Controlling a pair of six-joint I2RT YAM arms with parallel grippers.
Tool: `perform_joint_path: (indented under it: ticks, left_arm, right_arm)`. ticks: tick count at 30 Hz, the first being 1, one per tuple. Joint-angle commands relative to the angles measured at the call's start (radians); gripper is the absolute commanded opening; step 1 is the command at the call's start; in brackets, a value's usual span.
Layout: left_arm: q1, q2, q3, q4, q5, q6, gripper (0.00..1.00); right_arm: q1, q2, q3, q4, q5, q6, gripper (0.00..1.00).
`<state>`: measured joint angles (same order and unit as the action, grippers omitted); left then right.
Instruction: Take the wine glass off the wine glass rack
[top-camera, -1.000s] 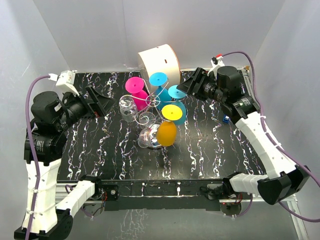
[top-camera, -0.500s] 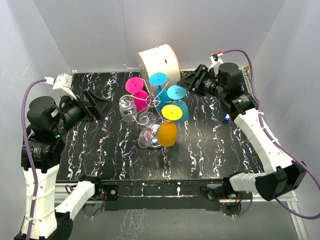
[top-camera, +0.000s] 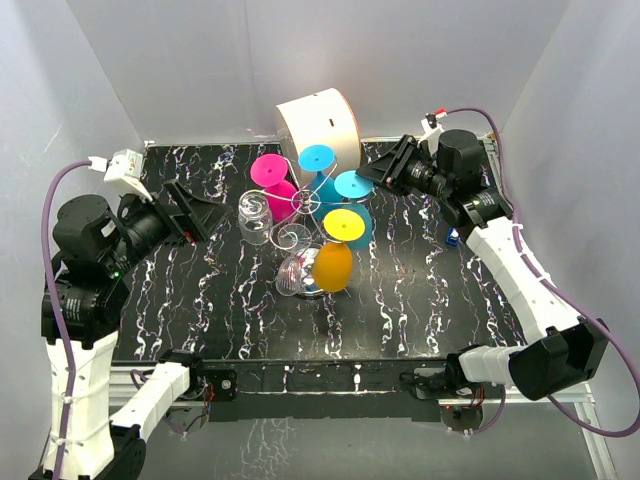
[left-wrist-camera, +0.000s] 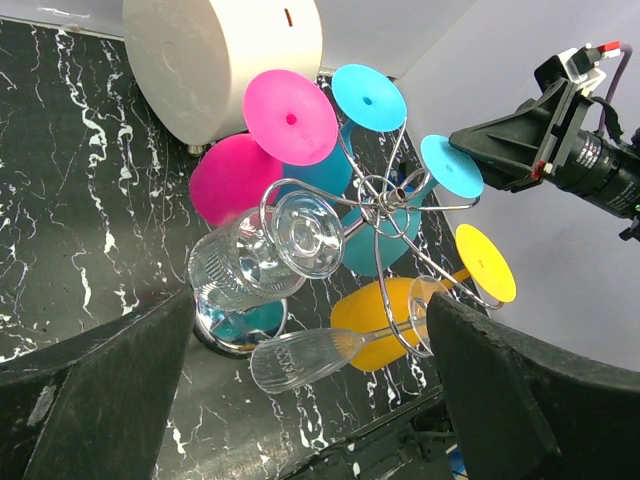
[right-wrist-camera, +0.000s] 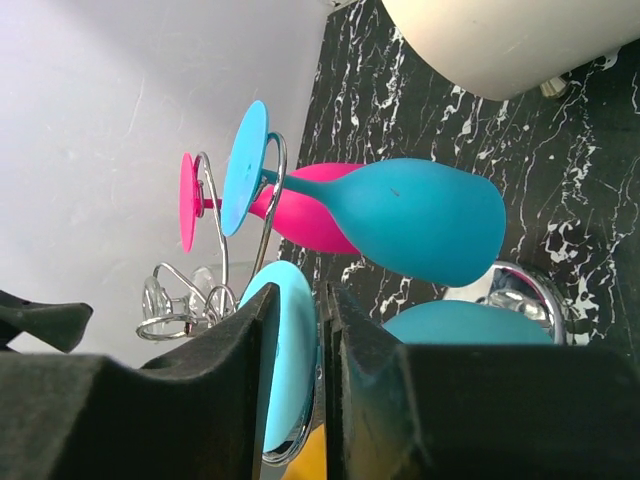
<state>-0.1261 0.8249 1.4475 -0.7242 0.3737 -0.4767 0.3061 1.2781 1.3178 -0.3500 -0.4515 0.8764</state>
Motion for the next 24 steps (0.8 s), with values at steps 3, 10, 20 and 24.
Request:
perform_joint_path:
  ticks: [3,10,20,24]
  left_arm:
    - [0.005,-0.013,0.007,-0.014,-0.004,-0.009,0.99]
    - [0.005,-0.015,0.002,-0.012,-0.012,-0.011,0.99]
    - [0.005,-0.017,-0.006,-0.008,-0.015,-0.017,0.99]
    - [0.005,-0.015,-0.009,-0.003,-0.012,-0.021,0.99]
  right_arm:
    - [-0.017,-0.026,-0.021,0.096,-0.042,0.051,0.17]
    - [-0.038,-0.044,-0.053,0.095,-0.047,0.100,0.12]
    - [-0.066,-0.080,-0.102,0.126,-0.081,0.159,0.08]
    - [-0.074,-0.096,-0.110,0.128,-0.084,0.164,0.04]
